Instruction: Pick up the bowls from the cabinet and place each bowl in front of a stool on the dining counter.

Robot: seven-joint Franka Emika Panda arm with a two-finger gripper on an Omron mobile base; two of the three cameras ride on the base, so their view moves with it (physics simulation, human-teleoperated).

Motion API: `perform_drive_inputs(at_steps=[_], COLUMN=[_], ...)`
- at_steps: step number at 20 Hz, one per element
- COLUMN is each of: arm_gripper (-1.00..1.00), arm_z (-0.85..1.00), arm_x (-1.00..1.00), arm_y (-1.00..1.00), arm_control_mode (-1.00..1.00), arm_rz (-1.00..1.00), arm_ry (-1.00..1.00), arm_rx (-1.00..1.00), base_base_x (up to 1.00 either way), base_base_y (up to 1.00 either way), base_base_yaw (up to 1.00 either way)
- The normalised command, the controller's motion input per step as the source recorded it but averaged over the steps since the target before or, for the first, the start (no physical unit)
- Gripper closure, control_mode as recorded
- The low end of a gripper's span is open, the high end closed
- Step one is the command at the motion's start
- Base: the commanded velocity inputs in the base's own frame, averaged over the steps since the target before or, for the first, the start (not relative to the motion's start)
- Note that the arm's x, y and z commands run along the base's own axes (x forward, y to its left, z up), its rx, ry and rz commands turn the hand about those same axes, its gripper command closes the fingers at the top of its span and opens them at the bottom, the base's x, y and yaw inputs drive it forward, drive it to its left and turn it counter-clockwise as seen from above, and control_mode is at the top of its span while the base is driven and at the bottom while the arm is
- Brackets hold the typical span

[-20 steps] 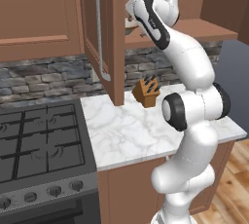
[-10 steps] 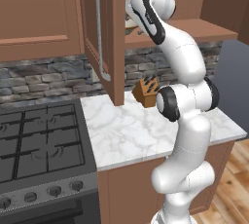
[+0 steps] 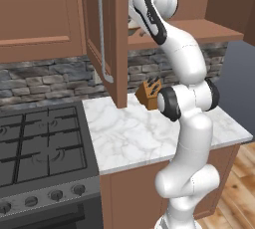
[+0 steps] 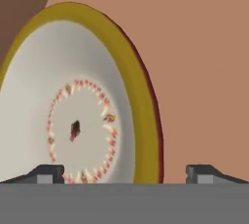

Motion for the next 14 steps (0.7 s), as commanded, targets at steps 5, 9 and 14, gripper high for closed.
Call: perform_drive_inputs(at_steps=[5,9,14], arm_gripper=[-1.00,-1.00,-1.00], arm_z=[-0.20,-0.22,-0.07], arm_x=[0.01,0.00,0.00], arm_y=[0.02,0.01,0.01], arm_control_mode=[-1.00,-1.00,-1.00], arm_rz=[0.00,0.00,0.00], arm_ry=[0.00,0.00,0.00], arm_rx=[0.00,0.00,0.00], base_base_x=[0.00,0.00,0.00], base_base_y=[0.00,0.00,0.00], base_base_yaw=[0.00,0.00,0.00])
